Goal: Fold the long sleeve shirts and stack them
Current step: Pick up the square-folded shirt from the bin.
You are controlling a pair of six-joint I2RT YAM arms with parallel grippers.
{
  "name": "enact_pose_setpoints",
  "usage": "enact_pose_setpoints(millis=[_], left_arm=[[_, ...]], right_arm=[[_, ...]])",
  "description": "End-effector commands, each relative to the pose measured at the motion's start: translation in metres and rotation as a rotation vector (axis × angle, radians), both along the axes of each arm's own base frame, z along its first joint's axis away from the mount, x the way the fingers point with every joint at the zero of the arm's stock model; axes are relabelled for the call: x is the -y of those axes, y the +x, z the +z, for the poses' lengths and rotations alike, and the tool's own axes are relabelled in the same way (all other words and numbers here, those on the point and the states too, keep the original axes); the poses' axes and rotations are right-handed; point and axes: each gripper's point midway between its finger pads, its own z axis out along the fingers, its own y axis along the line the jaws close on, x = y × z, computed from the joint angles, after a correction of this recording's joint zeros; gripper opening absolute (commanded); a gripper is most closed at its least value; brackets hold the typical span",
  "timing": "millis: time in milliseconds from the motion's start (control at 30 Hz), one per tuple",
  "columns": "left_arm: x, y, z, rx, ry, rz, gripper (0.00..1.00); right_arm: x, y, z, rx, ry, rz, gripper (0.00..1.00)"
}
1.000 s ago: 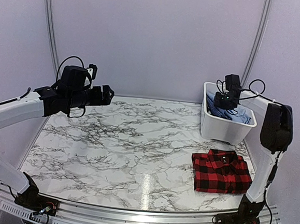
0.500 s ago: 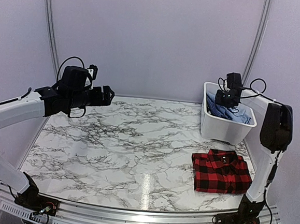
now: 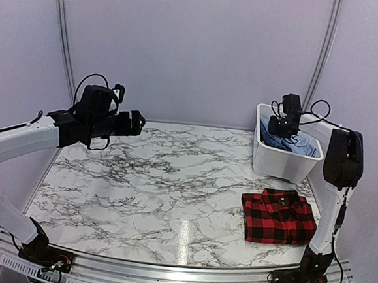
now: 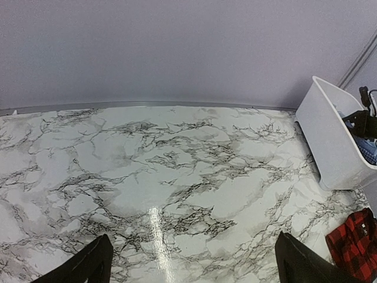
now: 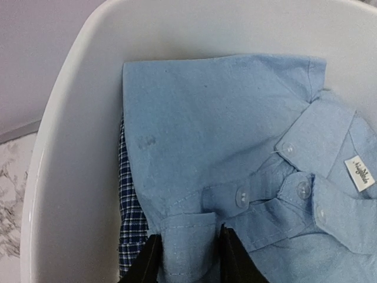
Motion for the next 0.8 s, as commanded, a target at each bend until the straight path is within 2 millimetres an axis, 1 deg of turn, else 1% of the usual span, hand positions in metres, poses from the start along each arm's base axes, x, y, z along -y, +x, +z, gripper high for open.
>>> enact_pose_setpoints(millis=[0, 67, 100, 133, 200, 300, 533, 667, 767], left_arm=[[0.002, 0.004, 0.009, 0.011, -0.016, -0.003, 0.99], [0.002, 0.004, 0.010, 0.013, -0.017, -0.005, 0.99], [0.002, 0.004, 0.010, 0.013, -0.017, -0.005, 0.99], [0.002, 0.004, 0.009, 0.011, -0.017, -0.003, 0.99], [0.002, 0.004, 0.009, 0.011, -0.018, -0.003, 0.99], [0.002, 0.004, 0.009, 0.008, -0.022, -0.001, 0.99], [0.002, 0.005, 0.012, 0.013, -0.029, 0.007, 0.99], [0.003, 0.004, 0.014, 0.019, -0.038, 0.002, 0.99], [0.003, 0.004, 0.018, 0.026, -0.046, -0.003, 0.99]], right_arm=[[0.010, 0.006, 0.010, 0.020, -0.019, -0.025, 0.19], [0.012, 0.006, 0.021, 0.043, -0.025, -0.033, 0.06], [0.014, 0.006, 0.028, 0.057, -0.031, -0.041, 0.01], [0.015, 0.006, 0.035, 0.073, -0.034, -0.044, 0.00], [0.014, 0.005, 0.050, 0.103, -0.035, -0.044, 0.00], [0.011, 0.001, 0.078, 0.159, -0.039, -0.044, 0.00], [-0.005, -0.017, 0.158, 0.318, -0.044, -0.029, 0.00], [-0.024, -0.036, 0.215, 0.427, -0.043, 0.007, 0.00], [-0.050, -0.054, 0.258, 0.510, -0.017, 0.081, 0.00]])
